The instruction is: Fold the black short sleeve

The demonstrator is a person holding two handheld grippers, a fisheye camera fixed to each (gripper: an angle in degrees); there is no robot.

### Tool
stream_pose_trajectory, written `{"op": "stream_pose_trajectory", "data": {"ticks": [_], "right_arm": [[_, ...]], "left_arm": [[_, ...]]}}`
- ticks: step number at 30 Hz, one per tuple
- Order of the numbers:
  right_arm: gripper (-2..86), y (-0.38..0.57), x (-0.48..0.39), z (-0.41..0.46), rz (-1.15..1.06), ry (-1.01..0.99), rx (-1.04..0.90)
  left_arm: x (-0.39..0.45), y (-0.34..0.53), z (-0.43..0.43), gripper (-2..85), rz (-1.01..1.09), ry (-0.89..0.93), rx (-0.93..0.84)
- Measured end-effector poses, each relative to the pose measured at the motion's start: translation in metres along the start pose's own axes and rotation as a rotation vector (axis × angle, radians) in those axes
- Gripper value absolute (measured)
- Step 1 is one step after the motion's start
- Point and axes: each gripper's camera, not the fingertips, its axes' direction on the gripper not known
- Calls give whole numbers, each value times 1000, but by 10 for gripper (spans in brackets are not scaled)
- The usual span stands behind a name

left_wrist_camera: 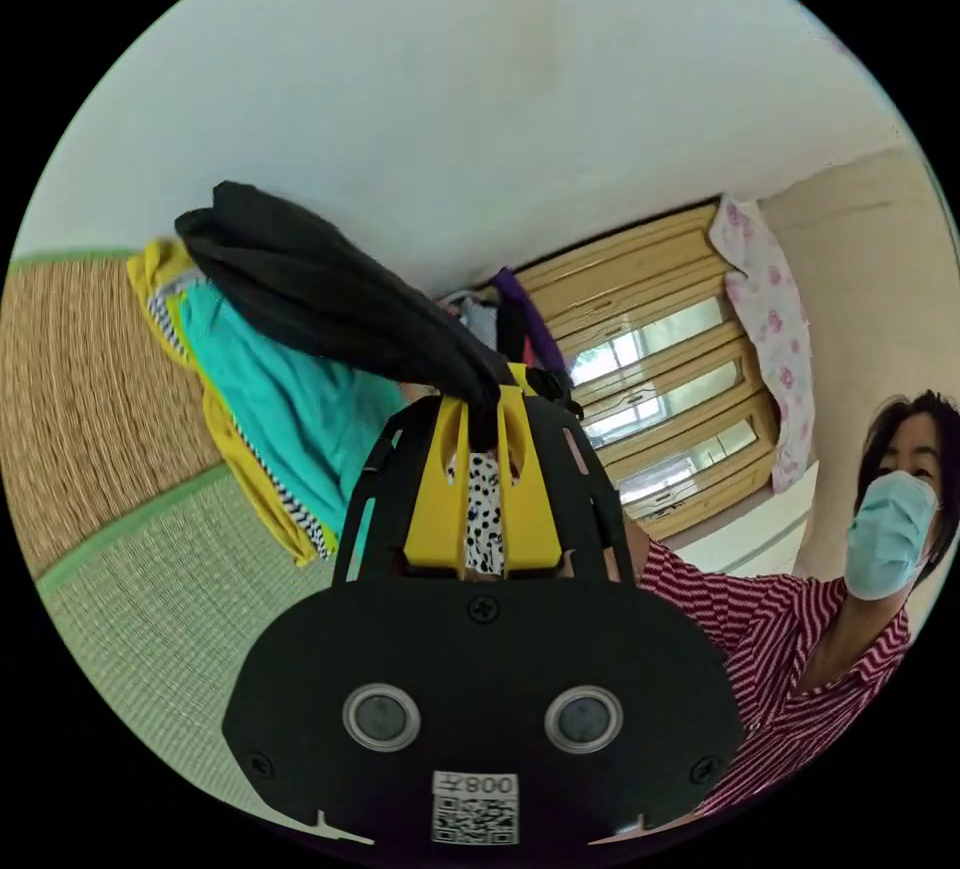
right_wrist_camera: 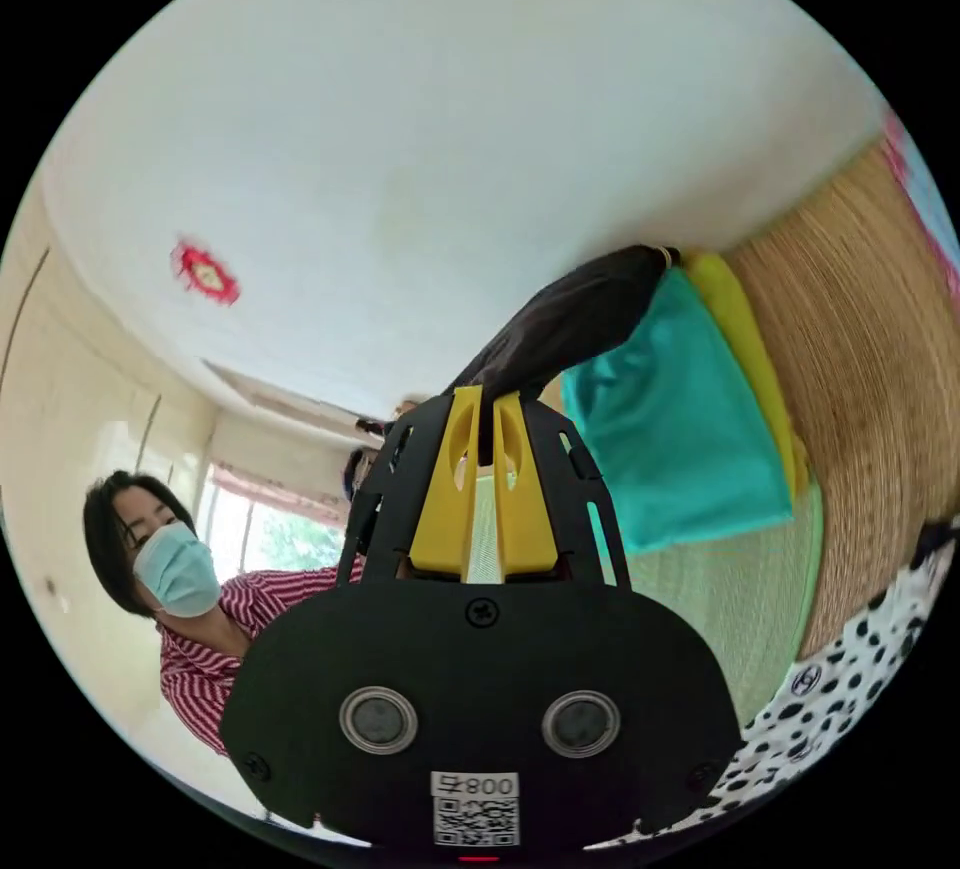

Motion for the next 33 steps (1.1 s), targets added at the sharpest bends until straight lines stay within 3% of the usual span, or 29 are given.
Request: {"op": "stream_pose_trajectory", "data": {"ticks": [6,13,19,27,33], "right_arm": [[15,28,75,-10,152,-30,-18],[15,1,36,-20,74,-23,-53],[15,-11,38,-21,118,76,-86],[9,24,69,-33,175,-28,86],[4,86,52,-56,169,144,217]], "left_arm": [[-81,18,33,49,-102,39,-86],[-98,-1,33,54,-70,79,-60],[-128,-5,44,57,-57,-55,-163],[-137,20,4,46,-87,-31,-95],[-155,33,-11,11,-113,-131,-128]]}}
